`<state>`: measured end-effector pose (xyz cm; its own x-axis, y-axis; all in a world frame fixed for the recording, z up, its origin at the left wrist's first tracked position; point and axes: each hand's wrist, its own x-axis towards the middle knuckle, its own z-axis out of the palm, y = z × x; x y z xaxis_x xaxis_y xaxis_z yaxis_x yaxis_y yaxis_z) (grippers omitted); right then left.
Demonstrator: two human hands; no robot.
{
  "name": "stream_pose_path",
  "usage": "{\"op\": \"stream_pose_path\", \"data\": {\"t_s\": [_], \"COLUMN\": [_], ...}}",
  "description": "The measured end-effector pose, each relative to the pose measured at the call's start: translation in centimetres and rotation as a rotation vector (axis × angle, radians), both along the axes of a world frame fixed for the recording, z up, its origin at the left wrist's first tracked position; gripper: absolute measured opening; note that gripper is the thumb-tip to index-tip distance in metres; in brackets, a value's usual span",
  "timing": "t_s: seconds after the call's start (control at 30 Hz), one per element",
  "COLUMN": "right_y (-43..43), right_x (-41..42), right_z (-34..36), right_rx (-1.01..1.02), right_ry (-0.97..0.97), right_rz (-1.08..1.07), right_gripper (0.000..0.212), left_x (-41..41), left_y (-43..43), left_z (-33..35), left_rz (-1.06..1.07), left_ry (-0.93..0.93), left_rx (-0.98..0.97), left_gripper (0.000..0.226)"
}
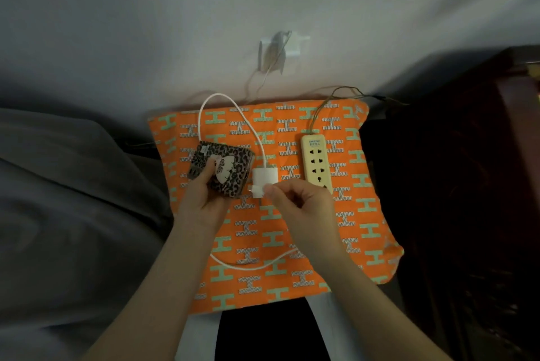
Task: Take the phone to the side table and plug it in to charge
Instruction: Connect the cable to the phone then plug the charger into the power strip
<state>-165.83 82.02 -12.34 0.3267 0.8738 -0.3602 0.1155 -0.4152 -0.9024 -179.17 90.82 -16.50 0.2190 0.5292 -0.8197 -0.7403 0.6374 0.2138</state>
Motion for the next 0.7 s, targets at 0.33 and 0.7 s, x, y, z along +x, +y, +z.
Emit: {"op": "stream_pose_path", "data": {"t_s": [0.33,0.7], "right_y": [1.3,1.8], "right_x": [-0.4,-1.2], "right_z": [-0.7,-1.4], "right_rx": [-0.064,-0.074], "right_ry": [-0.126,-0.248], "right_rz": [-0.109,-0.113], "right_gripper": [0.030,0.026], "left_x": [0.9,1.4], "left_y": [-0.1,-0.9], "left_z": [0.1,-0.6], "left_rz": [0.034,0.083], "left_ry": [-0.019,0.147], "left_rx": [0.002,-0.005], "left_gripper": [0.011,0.049]}}
